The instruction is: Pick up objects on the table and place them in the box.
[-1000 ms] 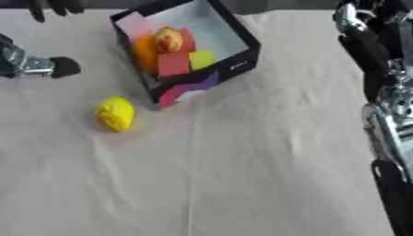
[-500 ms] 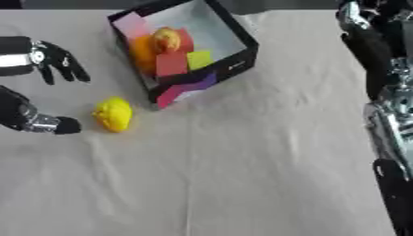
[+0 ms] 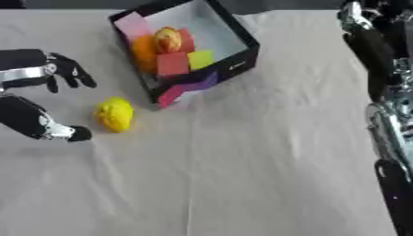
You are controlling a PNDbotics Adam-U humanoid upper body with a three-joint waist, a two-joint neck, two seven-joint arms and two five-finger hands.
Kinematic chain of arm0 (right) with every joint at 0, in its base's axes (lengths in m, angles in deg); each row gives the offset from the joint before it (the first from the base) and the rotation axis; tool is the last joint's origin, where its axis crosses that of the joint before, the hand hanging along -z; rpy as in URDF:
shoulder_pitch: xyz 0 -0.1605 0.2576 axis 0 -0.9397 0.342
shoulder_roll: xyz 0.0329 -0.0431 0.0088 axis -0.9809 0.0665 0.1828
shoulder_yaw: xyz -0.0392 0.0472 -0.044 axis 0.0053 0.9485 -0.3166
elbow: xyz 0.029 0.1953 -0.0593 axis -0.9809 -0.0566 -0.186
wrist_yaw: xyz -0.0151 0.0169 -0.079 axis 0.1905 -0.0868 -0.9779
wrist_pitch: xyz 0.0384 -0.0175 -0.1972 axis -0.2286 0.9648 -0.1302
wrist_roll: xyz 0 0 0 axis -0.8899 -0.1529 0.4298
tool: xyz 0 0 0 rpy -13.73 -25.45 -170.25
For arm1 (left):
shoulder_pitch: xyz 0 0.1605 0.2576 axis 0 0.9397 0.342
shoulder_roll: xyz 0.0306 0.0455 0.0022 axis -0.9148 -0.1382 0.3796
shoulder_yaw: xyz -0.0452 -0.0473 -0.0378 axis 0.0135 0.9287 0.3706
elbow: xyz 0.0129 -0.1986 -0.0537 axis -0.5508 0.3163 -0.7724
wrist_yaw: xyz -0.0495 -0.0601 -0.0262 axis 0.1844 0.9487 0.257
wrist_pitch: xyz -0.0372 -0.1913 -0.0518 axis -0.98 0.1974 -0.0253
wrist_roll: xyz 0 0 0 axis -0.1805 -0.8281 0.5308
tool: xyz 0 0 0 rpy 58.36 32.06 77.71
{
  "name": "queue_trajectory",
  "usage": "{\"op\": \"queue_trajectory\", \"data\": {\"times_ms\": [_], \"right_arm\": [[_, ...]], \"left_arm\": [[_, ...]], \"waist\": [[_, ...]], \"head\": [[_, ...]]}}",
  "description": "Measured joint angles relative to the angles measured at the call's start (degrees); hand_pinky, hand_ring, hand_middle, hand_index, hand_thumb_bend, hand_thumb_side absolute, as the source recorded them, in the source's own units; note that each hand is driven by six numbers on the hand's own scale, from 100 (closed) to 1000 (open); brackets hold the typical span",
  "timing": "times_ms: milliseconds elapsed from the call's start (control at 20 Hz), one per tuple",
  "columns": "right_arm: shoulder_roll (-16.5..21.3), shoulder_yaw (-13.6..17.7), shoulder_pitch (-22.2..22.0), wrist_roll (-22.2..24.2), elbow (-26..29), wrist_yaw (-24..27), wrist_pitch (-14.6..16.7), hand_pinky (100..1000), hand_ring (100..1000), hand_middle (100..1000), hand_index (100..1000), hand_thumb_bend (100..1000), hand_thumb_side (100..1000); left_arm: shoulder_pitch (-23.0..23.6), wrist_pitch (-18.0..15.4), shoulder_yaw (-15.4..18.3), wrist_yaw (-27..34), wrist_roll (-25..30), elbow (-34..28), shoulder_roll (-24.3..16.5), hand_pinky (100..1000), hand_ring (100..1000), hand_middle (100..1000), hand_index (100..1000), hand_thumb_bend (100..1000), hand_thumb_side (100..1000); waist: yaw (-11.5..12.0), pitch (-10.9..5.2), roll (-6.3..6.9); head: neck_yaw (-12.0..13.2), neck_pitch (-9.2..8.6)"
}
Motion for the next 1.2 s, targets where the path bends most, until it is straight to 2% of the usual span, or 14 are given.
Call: {"op": "queue_trajectory", "data": {"times_ms": [350, 500, 650, 850, 1200], "right_arm": [[0.0, -0.1, 0.0, 0.1, 0.0, 0.0, -0.1, 781, 708, 676, 795, 100, 366], [0.0, -0.1, 0.0, 0.1, 0.0, 0.0, -0.1, 781, 708, 675, 795, 100, 367], [-0.1, -0.1, 0.0, 0.2, 0.0, 0.0, -0.1, 781, 708, 675, 795, 100, 370], [-0.2, -0.3, -0.1, 0.2, 0.0, 0.0, -0.1, 781, 708, 675, 795, 100, 372], [-0.5, -0.5, -0.1, 0.3, 0.0, 0.0, -0.2, 781, 708, 675, 794, 100, 372]], "left_arm": [[-2.2, 3.1, -2.1, -5.0, 0.6, 0.3, 2.9, 710, 816, 803, 832, 579, 489], [-3.7, 3.9, -3.4, -6.8, 1.8, 2.6, 4.7, 713, 818, 803, 828, 584, 500], [-4.6, 3.5, -4.6, -8.2, 3.3, 5.4, 6.4, 716, 814, 787, 826, 604, 449], [-5.7, 2.5, -5.7, -11.2, 4.9, 8.5, 8.0, 723, 819, 790, 838, 617, 430], [-7.6, 1.0, -7.0, -17.0, 2.6, 14.2, 11.8, 726, 822, 792, 844, 622, 403]], "waist": [[0.0, 0.0, 0.0], [-0.1, 0.0, 0.0], [-0.2, 0.0, -0.01], [-0.2, 0.0, 0.03], [0.0, 0.0, -0.02]], "head": [[0.1, 0.01], [0.2, 0.02], [0.4, 0.05], [0.6, 0.08], [0.8, 0.08]]}}
